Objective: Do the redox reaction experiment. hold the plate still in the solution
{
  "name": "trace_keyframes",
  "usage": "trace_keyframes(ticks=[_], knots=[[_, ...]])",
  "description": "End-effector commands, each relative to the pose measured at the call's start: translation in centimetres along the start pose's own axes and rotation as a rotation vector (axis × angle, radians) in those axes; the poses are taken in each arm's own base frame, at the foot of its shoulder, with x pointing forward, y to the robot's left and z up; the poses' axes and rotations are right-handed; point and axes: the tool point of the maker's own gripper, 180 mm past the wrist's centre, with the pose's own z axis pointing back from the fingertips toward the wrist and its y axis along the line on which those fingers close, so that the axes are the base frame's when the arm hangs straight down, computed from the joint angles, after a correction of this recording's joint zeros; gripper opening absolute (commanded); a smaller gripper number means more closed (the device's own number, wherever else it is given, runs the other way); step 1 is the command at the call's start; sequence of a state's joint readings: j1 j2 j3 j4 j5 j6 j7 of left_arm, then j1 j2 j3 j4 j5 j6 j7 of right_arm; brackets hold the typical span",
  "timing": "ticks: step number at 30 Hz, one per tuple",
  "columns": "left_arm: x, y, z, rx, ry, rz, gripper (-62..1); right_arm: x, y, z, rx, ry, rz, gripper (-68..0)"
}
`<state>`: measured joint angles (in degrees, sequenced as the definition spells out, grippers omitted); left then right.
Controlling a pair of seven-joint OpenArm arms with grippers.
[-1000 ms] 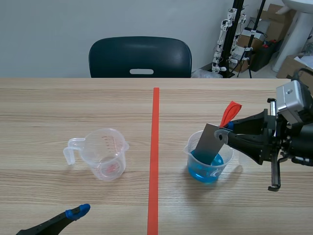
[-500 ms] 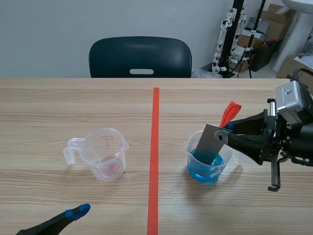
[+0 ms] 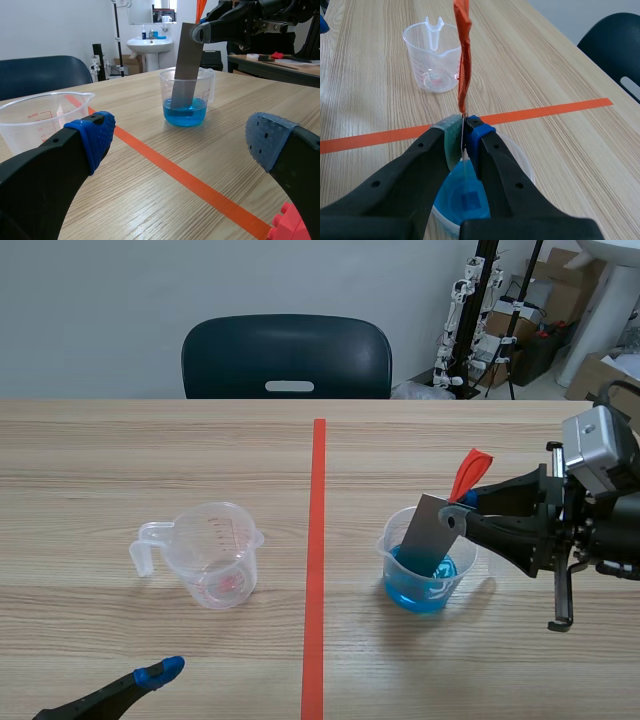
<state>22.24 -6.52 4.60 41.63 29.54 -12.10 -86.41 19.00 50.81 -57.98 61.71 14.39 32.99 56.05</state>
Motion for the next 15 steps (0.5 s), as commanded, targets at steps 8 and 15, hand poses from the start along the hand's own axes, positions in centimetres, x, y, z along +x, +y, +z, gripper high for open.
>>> trace_keyframes(ticks=[8,15], knots=[[1.08,0.1,0.04,0.0,-0.051,-0.005,-5.6,0.67,-0.44,0.61,0.004,-0.01,-0.028,-66.9],[1.08,0.1,0.04,0.0,-0.051,-0.005,-5.6,0.1,-0.55,0.62,-0.003,0.022,-0.032,-66.9]])
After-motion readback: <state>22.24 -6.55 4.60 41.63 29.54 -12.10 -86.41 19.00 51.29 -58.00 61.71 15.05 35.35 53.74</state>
